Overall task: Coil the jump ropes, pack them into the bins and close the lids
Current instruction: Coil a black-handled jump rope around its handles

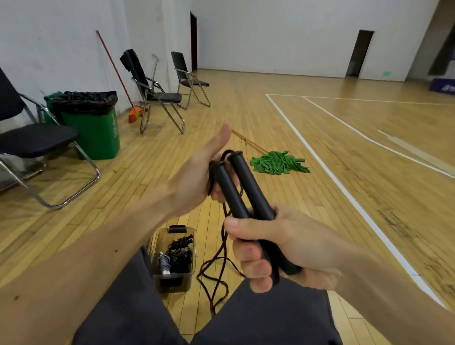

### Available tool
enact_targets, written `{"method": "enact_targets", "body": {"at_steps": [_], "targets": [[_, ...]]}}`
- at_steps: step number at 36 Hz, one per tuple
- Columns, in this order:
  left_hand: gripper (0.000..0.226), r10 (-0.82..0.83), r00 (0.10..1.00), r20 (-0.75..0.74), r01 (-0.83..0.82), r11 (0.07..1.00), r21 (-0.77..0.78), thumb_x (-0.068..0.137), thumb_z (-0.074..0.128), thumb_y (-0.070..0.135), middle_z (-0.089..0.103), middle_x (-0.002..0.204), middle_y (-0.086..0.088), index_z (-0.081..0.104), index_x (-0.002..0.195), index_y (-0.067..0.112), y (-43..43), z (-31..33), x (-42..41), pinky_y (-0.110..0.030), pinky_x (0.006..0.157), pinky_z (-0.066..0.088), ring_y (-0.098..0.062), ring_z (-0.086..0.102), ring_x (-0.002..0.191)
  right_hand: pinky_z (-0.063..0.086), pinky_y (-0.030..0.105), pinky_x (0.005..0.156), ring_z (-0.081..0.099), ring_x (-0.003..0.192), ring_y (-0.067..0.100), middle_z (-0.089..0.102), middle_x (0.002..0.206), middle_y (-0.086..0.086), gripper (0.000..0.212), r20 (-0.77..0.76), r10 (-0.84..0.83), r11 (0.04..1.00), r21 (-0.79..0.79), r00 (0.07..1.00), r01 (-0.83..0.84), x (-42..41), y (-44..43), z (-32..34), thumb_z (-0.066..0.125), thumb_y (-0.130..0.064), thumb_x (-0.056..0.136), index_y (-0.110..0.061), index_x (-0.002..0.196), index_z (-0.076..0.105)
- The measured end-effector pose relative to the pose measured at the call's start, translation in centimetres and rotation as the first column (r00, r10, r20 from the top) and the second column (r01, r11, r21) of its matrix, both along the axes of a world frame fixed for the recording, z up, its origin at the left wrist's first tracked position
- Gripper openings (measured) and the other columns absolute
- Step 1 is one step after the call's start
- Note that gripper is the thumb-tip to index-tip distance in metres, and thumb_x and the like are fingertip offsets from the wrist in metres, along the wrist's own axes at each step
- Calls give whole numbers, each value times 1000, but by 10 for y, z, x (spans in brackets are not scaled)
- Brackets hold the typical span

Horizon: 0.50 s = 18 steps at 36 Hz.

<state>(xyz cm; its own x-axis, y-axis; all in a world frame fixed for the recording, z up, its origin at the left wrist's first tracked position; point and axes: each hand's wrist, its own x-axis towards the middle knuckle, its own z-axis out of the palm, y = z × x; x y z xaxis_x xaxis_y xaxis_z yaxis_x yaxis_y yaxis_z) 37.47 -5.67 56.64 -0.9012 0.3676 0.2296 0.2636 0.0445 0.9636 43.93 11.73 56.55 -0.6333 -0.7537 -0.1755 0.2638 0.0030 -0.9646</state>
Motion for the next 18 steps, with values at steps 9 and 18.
{"method": "enact_targets", "body": {"at_steps": [9,18], "targets": [[87,-178,978,110,157,972,176,86,14,82,41,108,-23,77,96,23,15,-30,7,-49,90,30,-35,38,99,44,29,46,45,49,16,44,63,4,11,-178,-169,985,-43,969,164,-9,3,15,59,-16,98,-9,94,52],[39,-274,931,240,242,958,153,100,37,51,30,60,-1,53,123,24,18,-37,16,-24,42,17,-9,23,45,41,30,46,42,51,20,45,64,6,17,-343,-342,928,20,875,371,-30,23,28,63,-17,97,-6,87,55]]}}
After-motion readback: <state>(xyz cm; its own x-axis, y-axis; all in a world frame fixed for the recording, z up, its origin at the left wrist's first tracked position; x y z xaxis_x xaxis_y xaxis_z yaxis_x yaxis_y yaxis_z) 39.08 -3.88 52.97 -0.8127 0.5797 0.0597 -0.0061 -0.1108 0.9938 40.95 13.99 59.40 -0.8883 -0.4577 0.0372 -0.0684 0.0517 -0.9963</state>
